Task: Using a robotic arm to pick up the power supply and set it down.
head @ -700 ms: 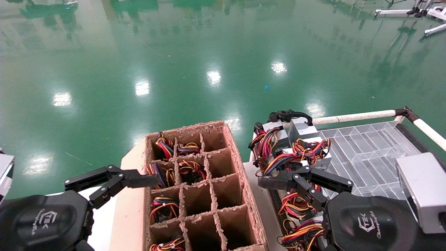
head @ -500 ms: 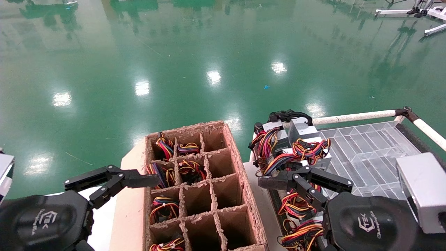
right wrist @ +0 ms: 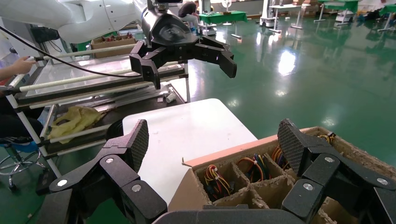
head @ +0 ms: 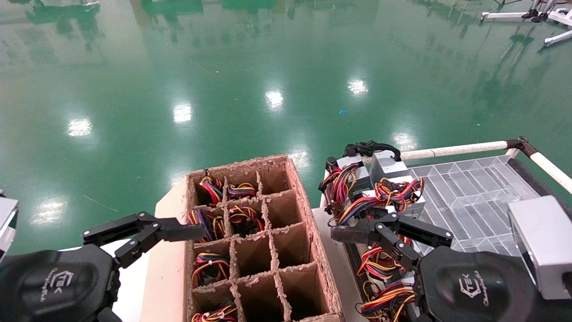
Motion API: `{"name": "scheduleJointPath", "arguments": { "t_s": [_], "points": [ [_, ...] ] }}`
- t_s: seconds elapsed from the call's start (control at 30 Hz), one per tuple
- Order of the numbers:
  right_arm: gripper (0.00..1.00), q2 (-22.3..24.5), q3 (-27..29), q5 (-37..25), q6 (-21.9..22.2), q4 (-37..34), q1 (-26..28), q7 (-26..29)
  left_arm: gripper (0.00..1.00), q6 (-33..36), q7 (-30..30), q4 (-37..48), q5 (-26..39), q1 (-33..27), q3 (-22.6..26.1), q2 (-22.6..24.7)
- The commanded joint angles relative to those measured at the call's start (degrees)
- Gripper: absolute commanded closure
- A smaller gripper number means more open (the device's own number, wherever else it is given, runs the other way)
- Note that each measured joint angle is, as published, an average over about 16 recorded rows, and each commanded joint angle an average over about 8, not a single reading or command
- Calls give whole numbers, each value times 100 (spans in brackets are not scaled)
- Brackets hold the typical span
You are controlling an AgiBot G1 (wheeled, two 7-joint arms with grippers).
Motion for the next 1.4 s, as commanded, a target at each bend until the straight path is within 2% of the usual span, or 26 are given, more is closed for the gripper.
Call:
{"name": "scheduleJointPath", "arguments": {
  "t_s": [0.03, 0.43, 0.63, 0.97, 1.17, 1.4],
  "points": [
    [0, 0, 0, 0, 0, 0, 0, 0, 100, 0, 0, 0, 0, 0, 0, 0],
    [0, -3, -1, -12, 16, -9, -1, -2, 100, 0, 0, 0, 0, 0, 0, 0],
    [0, -223, -136, -329, 308, -183, 88, -12, 100, 0, 1, 1, 0, 0, 0, 0],
    [0, -1352, -1080, -2122, 956, -1157, 1079, 68, 100, 1, 1, 2, -1, -1, 2, 0],
    [0, -2211, -1568, -2892, 1061, -2401, 1737, -192, 100, 1, 2, 2, -1, -1, 2, 0],
    [0, -3161, -1955, -3540, 1253, -3954, 2456, -888, 100, 0, 2, 2, -1, -2, 3, 0]
  ]
}}
